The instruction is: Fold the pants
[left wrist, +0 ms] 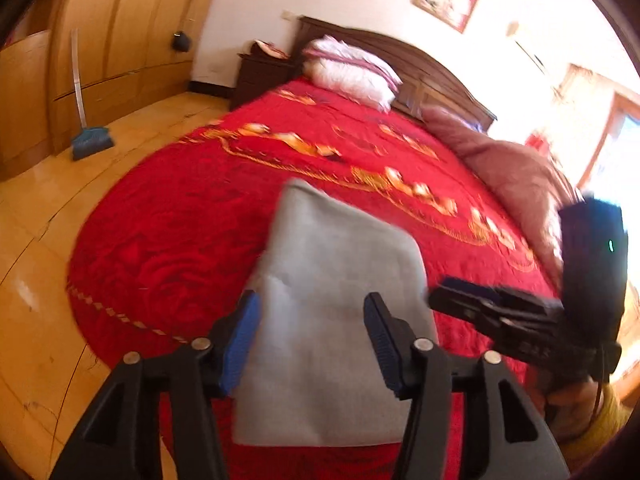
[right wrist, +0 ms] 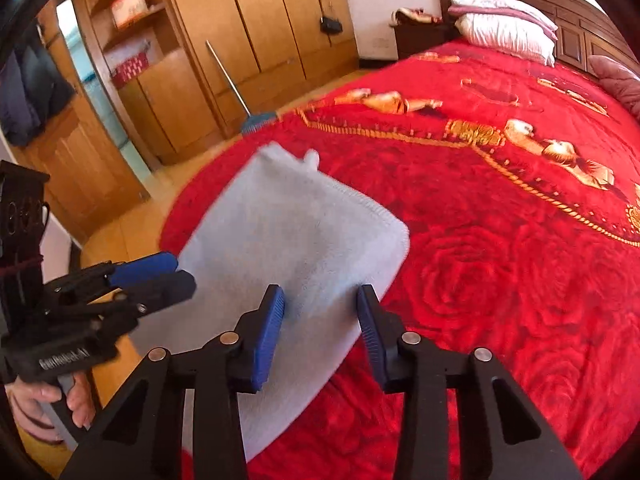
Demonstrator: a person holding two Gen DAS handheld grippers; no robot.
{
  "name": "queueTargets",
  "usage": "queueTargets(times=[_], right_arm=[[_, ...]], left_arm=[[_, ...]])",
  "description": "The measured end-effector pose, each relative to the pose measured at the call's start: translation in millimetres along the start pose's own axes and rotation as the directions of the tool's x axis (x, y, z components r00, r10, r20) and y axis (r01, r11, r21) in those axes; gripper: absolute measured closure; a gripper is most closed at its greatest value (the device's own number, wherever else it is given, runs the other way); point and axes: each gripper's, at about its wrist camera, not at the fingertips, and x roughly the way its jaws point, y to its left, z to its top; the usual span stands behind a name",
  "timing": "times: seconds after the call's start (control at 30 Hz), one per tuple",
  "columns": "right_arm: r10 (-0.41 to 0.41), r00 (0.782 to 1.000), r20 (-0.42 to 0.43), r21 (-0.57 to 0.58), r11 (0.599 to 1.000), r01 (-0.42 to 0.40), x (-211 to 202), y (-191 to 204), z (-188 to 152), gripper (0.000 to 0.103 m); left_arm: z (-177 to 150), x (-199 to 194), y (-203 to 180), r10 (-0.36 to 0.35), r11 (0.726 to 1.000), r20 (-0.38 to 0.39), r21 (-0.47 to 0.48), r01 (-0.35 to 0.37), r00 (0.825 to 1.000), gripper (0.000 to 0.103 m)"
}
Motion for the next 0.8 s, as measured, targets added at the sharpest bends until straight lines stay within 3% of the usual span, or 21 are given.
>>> queueTargets(times=[0.1,0.17,0.2,0.3,0.43,0.63,0.8], right_arm=[[-0.029,0.999,-0.018,0.007,1.0,0.029,3,1,0,0.058],[-0.042,0.999,-0.016,0.024,0.999,0.043,-5,1,-1,0.047],[-0.054,0.999,-0.004,0.038,0.998,0.054,-11,-1,-3,0.045],[-0.077,0.997,0.015,0.12,0.99,0.074,-26,-10,-14,0.04],[0.108,0.994,-0.015,0.258,0.961,-0.1,-24,-32,-28,0.039],[0.209,0.976,-0.066,0.388,0.906,-0.168,5,-39,-38,0.036],[0.249,0.967,-0.045,0.402,0.891,-0.211,12,-40,-41,0.025]], left_arm=[[-8,26,1,0.072,0.997,-0.067,0.029,-0.07,0.995,0.056],[-13,43,7,0.154,0.987,-0.103,0.055,-0.149,0.983,0.045],[-14,44,11,0.153,0.988,-0.101,0.04,-0.15,0.983,0.036],[-14,42,24,0.103,0.994,-0.121,-0.024,-0.107,0.987,0.035],[-13,42,21,0.1,0.995,-0.124,0.016,-0.099,0.987,0.034],[-4,54,19,0.078,0.993,-0.142,0.101,-0.064,0.987,0.032],[-1,68,39,-0.014,1.0,-0.179,0.01,0.016,0.984,0.023]])
